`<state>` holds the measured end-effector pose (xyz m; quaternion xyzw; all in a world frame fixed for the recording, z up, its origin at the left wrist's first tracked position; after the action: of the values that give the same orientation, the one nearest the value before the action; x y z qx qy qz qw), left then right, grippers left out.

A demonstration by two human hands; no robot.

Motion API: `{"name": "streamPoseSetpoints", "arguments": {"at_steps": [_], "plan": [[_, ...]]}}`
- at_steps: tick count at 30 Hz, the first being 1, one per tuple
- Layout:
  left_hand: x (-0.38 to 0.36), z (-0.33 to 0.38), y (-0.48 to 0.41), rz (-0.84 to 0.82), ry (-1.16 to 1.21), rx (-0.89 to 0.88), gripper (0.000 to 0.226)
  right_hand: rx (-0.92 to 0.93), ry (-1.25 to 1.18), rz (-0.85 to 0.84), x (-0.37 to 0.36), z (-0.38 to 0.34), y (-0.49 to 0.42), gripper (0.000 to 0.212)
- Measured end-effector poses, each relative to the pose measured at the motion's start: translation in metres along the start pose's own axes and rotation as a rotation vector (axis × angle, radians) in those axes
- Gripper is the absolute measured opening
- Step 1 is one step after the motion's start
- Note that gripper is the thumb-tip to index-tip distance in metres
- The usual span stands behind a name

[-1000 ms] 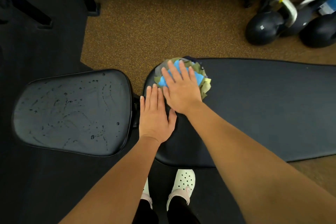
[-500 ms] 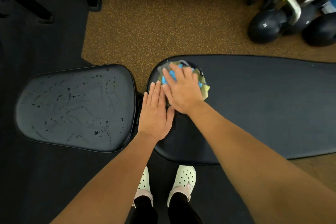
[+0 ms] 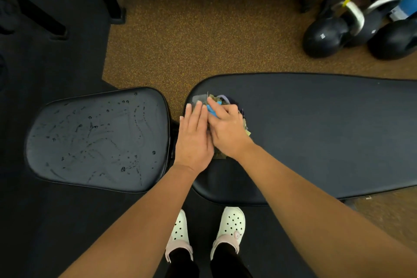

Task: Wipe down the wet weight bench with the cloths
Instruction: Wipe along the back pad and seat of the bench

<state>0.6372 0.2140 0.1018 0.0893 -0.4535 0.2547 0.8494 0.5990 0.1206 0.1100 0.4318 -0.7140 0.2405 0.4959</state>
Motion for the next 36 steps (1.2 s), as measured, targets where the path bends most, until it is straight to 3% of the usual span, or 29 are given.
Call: {"name": "streamPoseSetpoints", "arguments": {"at_steps": [4, 7, 13, 18, 21, 27, 33, 36], "plan": [[-0.008, -0.004, -0.004, -0.137, -0.257, -0.038, 0.061, 0.033, 0.172, -0.050, 0.000, 0.002, -0.009, 0.042], [-0.009, -0.017, -0.007, -0.190, -0.309, -0.031, 0.063, -0.015, 0.233, -0.106, -0.006, -0.001, -0.009, 0.055], [-0.015, 0.000, 0.013, -0.264, -0.336, -0.005, 0.072, 0.116, 0.270, -0.248, -0.005, 0.013, 0.001, 0.062], [0.012, -0.016, -0.003, -0.401, -0.436, -0.109, 0.075, -0.112, 0.248, -0.211, -0.012, -0.006, -0.010, 0.058], [0.044, -0.049, 0.004, -0.351, -0.547, -0.046, 0.071, -0.167, 0.289, -0.172, -0.018, -0.026, -0.004, 0.074], [0.053, -0.087, 0.034, -0.286, -0.447, 0.009, 0.061, 0.143, 0.393, -0.180, -0.020, -0.017, 0.021, 0.061], [0.050, -0.090, 0.036, -0.260, -0.459, 0.032, 0.060, -0.251, 0.365, -0.059, -0.023, -0.023, -0.009, 0.064], [0.050, -0.091, 0.036, -0.255, -0.453, 0.038, 0.061, -0.081, 0.386, -0.139, -0.032, -0.043, 0.007, 0.064]]}}
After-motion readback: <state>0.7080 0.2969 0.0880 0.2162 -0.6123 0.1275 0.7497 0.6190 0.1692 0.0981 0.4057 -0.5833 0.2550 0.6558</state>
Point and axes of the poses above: each hand's wrist, its own y-axis away from the middle knuckle, its own x-axis out of the back of the hand, z = x × y, the point moved 6 cm from there along -y, towards the middle knuckle, and after that the axes turned 12 degrees about -x, right-handed, at the moved point
